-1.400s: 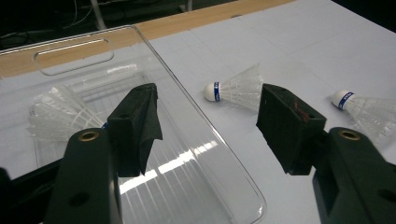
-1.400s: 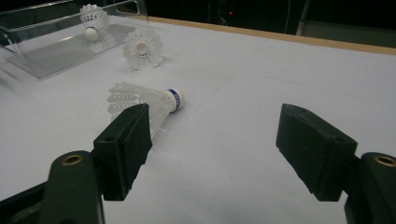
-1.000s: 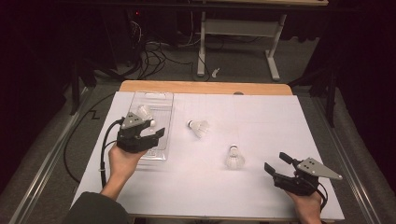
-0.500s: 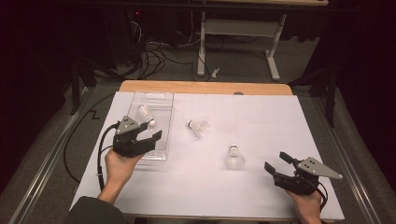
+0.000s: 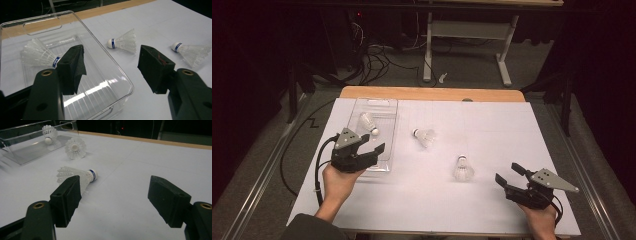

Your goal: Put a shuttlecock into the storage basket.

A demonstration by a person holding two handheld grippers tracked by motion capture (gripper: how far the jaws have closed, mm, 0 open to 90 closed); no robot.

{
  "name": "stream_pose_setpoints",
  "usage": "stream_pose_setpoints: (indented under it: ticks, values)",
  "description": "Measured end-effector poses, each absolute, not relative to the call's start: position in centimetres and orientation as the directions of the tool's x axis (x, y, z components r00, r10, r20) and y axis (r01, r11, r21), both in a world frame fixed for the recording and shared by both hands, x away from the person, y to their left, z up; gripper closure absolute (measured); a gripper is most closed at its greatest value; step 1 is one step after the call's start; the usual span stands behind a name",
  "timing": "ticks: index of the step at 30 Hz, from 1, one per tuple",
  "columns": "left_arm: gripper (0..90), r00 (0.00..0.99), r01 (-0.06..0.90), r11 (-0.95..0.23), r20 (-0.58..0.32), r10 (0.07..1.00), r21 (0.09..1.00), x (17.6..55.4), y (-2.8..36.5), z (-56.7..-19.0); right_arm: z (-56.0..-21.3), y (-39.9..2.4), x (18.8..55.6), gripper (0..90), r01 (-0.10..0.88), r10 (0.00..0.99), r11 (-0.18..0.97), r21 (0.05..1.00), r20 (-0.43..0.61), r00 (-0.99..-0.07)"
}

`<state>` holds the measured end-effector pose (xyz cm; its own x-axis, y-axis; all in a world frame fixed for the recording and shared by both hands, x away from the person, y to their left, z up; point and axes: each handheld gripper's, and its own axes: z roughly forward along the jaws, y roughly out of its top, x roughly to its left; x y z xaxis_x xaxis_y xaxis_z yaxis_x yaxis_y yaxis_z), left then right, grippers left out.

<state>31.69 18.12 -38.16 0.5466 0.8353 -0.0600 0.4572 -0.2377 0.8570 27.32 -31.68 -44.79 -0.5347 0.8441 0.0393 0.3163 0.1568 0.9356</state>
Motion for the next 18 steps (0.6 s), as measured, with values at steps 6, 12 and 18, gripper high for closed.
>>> stream_pose_setpoints:
  ticks: [6,12,18]
  values:
    - [37.2,0.545,0.462,-0.232,-0.068,0.836,0.856,31.37,18.27,-38.42,-44.78,-31.68,27.29,27.0,0.316,0.844,0.155,0.936,0.040,-0.535]
    - [37.0,0.547,0.461,-0.223,-0.077,0.833,0.859,31.06,18.28,-38.64,-44.80,-31.68,27.30,26.9,0.319,0.844,0.154,0.935,0.044,-0.535]
    - [36.6,0.548,0.474,-0.209,-0.100,0.831,0.856,30.71,18.19,-39.07,-44.78,-31.61,27.16,26.9,0.312,0.840,0.162,0.936,0.035,-0.541]
